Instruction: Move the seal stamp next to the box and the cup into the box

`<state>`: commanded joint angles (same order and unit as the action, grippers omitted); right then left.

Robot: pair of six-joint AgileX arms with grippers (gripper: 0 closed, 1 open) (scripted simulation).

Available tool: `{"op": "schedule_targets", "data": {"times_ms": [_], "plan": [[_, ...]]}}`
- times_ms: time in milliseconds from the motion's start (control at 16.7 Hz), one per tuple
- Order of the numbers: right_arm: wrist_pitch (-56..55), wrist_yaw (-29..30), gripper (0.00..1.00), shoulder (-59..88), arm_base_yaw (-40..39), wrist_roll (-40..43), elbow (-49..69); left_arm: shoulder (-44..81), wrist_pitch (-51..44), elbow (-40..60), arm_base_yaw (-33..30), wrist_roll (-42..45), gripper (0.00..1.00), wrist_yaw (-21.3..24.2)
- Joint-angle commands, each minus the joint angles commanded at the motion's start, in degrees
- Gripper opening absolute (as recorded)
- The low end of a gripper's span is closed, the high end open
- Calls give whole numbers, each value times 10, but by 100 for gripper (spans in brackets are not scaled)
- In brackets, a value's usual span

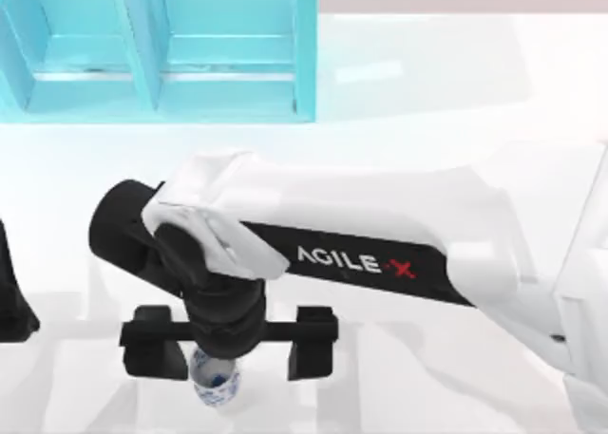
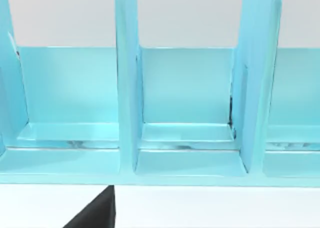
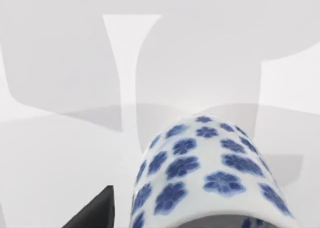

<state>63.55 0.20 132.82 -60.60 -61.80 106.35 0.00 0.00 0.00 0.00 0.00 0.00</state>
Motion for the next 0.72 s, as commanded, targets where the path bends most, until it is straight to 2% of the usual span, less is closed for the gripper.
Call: {"op": "schedule_targets", "data": {"times_ms": [60,720], "plan": [[0,0,100,0,0,0,0,0,0,0,0,0,100,0],[0,0,17,0,0,0,0,0,0,0,0,0,100,0]]}}
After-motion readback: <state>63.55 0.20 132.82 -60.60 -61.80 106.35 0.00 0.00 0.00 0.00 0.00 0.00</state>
